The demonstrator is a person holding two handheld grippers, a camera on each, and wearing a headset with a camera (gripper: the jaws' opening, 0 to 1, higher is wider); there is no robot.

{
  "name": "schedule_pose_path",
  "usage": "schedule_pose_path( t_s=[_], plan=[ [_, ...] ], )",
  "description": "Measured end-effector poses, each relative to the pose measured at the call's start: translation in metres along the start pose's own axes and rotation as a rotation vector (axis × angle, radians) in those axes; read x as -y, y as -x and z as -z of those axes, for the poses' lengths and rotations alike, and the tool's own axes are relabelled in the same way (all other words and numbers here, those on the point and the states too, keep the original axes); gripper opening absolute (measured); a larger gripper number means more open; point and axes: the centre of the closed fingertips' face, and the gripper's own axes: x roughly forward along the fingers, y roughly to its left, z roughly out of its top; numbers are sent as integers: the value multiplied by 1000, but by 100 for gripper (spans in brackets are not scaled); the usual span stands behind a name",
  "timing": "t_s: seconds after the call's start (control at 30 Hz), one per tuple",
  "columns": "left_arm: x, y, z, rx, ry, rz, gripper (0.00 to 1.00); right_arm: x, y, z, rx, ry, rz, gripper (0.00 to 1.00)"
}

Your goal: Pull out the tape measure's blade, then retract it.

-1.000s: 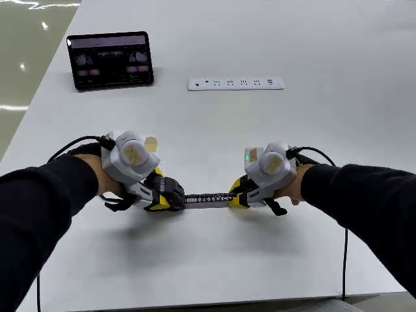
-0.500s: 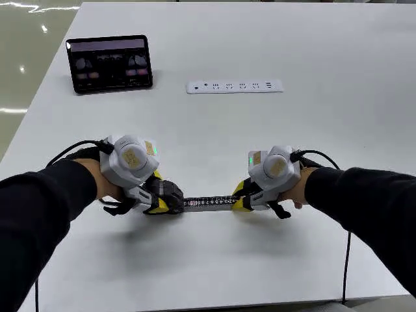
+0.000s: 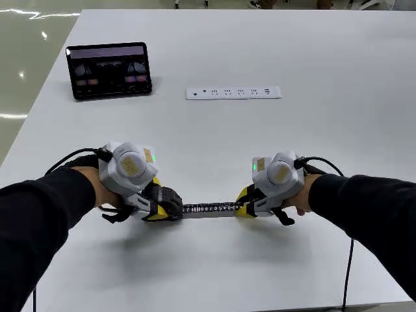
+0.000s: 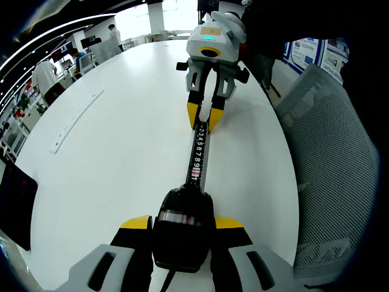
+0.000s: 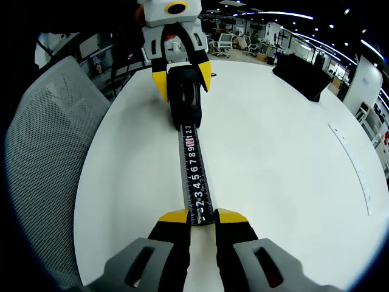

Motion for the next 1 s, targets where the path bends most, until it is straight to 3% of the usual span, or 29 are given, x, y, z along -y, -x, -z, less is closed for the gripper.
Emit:
schedule_pose_path(
  t_s=[1.0],
  plan=[
    [0,-1,0,2,7,-5,33,3,15,19,-15,-18,14,11]
  ],
)
